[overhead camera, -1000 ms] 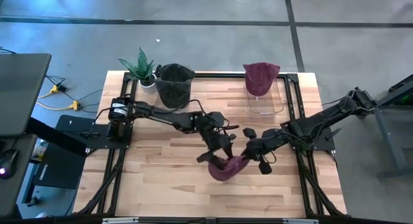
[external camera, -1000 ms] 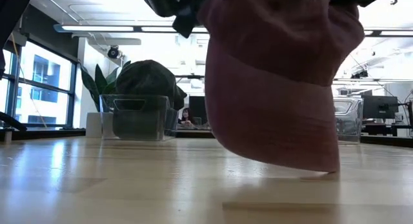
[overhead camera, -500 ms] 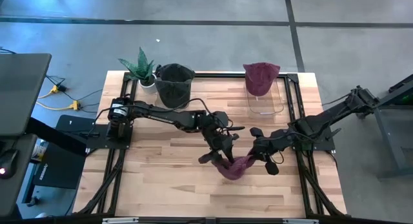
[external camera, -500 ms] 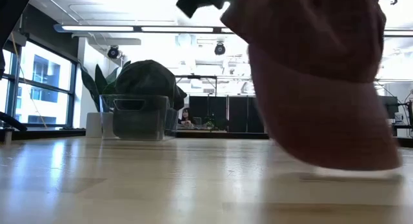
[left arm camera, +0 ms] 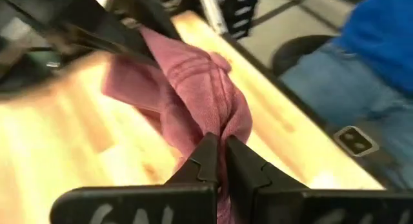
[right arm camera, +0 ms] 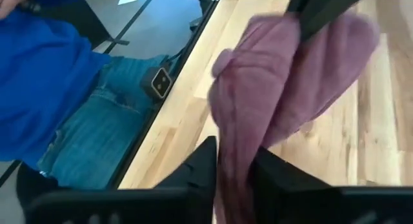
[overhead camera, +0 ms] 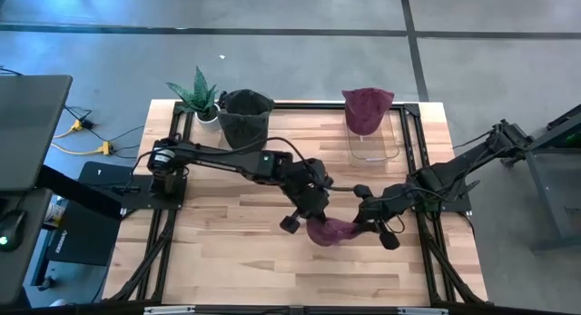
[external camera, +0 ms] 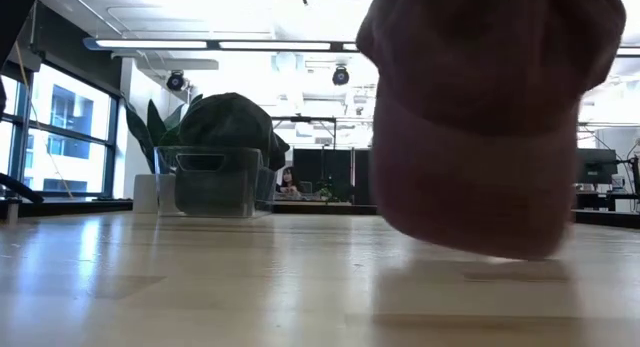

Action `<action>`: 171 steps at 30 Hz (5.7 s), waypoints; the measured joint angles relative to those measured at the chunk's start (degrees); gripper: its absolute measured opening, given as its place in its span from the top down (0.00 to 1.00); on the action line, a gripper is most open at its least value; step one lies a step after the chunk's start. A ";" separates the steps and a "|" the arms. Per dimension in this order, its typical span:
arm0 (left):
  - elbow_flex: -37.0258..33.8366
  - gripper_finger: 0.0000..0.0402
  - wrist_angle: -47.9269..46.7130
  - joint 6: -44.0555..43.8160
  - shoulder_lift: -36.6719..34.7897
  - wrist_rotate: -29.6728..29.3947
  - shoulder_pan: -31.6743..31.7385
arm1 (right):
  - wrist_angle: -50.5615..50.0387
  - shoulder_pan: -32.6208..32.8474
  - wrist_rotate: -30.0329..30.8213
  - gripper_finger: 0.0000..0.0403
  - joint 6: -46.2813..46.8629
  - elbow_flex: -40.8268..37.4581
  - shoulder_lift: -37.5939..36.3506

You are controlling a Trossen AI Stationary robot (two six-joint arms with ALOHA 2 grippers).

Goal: Pick & Place hat
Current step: Put the red cap into the right transparent bin

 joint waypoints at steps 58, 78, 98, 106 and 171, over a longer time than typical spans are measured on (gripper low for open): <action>0.03 0.19 -2.88 -13.75 2.41 -14.31 0.15 | -2.56 8.94 21.70 0.99 -3.50 1.90 6.42; 0.06 0.19 2.40 -14.25 11.74 22.80 4.67 | -2.97 12.08 23.54 0.99 -2.20 1.90 5.87; -0.06 0.19 -4.37 -8.80 7.40 7.82 -1.87 | -6.77 18.99 32.86 0.98 4.31 1.88 5.55; -0.06 0.19 -3.00 -8.55 7.44 12.64 -1.73 | -6.48 18.86 33.30 0.98 4.17 1.88 5.55; -0.04 0.89 0.28 -7.32 1.83 7.77 0.99 | -0.64 15.87 42.23 0.94 -6.32 1.05 11.80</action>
